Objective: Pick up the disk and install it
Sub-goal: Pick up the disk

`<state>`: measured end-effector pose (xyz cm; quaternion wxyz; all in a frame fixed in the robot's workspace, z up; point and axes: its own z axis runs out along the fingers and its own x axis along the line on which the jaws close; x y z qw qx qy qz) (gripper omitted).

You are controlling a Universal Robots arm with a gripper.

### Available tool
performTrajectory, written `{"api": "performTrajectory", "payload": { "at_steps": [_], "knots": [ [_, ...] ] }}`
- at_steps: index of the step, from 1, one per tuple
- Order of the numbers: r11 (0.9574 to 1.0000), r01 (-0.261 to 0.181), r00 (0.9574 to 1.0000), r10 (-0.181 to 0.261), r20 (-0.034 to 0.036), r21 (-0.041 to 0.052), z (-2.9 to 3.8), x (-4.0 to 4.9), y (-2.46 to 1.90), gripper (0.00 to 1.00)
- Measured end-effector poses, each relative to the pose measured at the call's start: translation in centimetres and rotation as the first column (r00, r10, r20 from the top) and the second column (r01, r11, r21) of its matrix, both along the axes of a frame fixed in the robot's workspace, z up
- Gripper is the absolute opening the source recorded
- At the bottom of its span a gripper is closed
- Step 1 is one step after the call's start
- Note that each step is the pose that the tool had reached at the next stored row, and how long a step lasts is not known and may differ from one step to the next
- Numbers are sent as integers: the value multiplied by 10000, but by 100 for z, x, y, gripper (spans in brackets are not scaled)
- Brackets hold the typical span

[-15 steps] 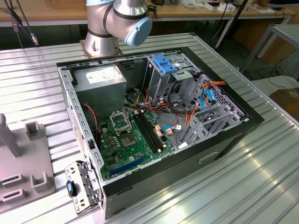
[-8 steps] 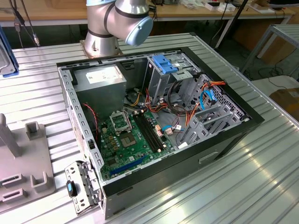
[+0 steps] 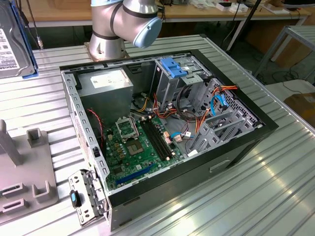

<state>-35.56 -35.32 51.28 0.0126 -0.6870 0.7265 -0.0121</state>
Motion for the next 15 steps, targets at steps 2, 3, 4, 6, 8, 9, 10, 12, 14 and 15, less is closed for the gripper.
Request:
{"api": "performTrajectory", "payload": {
  "at_steps": [2, 3, 4, 6, 8, 9, 10, 12, 14, 15],
  "knots": [
    [10000, 0, 10000, 0, -1, 0, 0, 109, 0, 37],
    [10000, 1, 10000, -1, -1, 0, 0, 153, 0, 37],
    [10000, 0, 10000, 0, -1, -1, 0, 201, 0, 37],
    [10000, 0, 10000, 0, -1, -1, 0, 231, 0, 37],
    [10000, 0, 10000, 0, 0, 0, 0, 273, 0, 37],
    [10000, 0, 10000, 0, 0, 0, 0, 311, 0, 37],
    [10000, 0, 10000, 0, 0, 0, -1, 369, 0, 37],
    [10000, 1, 10000, -1, 0, 0, -2, 504, 0, 37],
    [10000, 0, 10000, 0, -1, 0, -1, 626, 0, 37],
    [10000, 1, 10000, -1, 0, 0, -2, 722, 0, 37]
  ]
}}
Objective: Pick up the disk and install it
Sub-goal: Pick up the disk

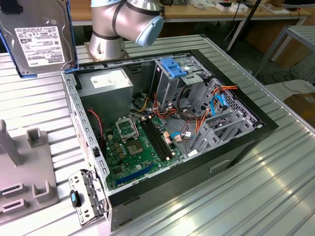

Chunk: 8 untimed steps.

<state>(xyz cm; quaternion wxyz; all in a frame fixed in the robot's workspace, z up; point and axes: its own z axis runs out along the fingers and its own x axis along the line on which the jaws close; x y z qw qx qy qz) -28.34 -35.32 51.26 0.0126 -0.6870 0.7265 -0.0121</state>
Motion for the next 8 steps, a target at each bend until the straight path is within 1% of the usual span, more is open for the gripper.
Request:
{"api": "performTrajectory", "payload": {
  "at_steps": [1, 3, 4, 5, 6, 8],
  "knots": [
    [10000, 0, 10000, 0, 0, 0, 0, 72, 0, 37],
    [10000, -1, 10000, 1, -2, -1, 1, 163, 0, 37],
    [10000, -1, 10000, 1, -1, 0, -1, 311, 0, 37],
    [10000, -1, 10000, 1, -2, -1, -1, 364, 0, 37],
    [10000, -1, 10000, 1, -2, -1, -1, 387, 0, 37],
    [10000, -1, 10000, 1, -1, -1, -1, 388, 0, 37]
  ]
}}
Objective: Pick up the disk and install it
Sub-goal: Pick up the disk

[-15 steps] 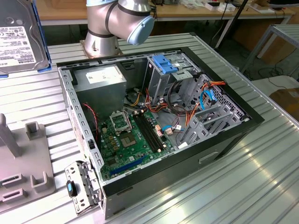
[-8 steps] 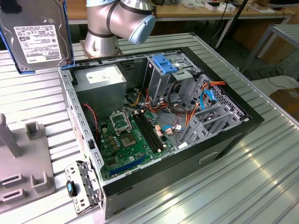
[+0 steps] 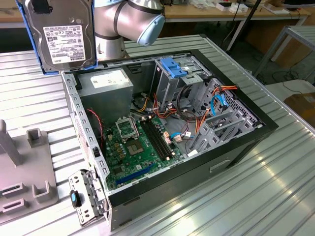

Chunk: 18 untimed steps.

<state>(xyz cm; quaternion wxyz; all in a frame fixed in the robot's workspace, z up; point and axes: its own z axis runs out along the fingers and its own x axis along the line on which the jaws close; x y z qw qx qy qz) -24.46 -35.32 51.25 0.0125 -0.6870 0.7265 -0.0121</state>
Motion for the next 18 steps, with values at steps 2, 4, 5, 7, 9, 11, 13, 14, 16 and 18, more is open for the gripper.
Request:
{"api": "performTrajectory", "payload": {
  "at_steps": [2, 4, 5, 7, 9, 11, 13, 14, 16, 18],
  "knots": [
    [10000, 0, 10000, 0, 0, 0, 0, 0, 0, 37],
    [10000, 0, 10000, 0, 0, 0, 0, 1, 0, 37],
    [10000, 0, 10000, 0, 0, 0, 0, 1, 0, 37],
    [10000, -1, 10000, 1, -24, 0, -1, 1, 0, 37],
    [10000, 0, 10000, 0, -84, 0, 0, 1, 0, 37],
    [10000, 0, 10000, 0, -87, 0, 0, 1, 0, 37],
    [10000, -1, 9999, 1, -105, 0, -1, 65, 0, 37],
    [10000, -1, 9999, 1, -109, 1, -1, 100, 0, 37],
    [10000, 0, 9999, 0, -111, 1, -1, 162, 0, 37],
    [10000, 0, 9999, 0, -113, 1, 0, 242, 0, 37]
  ]
}}
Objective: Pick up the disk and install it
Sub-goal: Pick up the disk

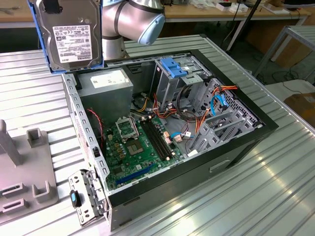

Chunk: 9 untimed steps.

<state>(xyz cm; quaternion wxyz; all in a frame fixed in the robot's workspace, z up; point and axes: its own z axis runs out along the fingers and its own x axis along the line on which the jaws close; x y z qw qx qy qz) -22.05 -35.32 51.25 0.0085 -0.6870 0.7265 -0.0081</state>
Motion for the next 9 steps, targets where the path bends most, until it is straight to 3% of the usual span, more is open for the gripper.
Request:
{"api": "performTrajectory", "payload": {
  "at_steps": [1, 9],
  "knots": [
    [10000, 0, 10000, 0, -1, 0, 0, 31, 0, 37],
    [10000, -1, 10000, 1, -7, 0, -4, 605, 0, 37]
  ]
}}
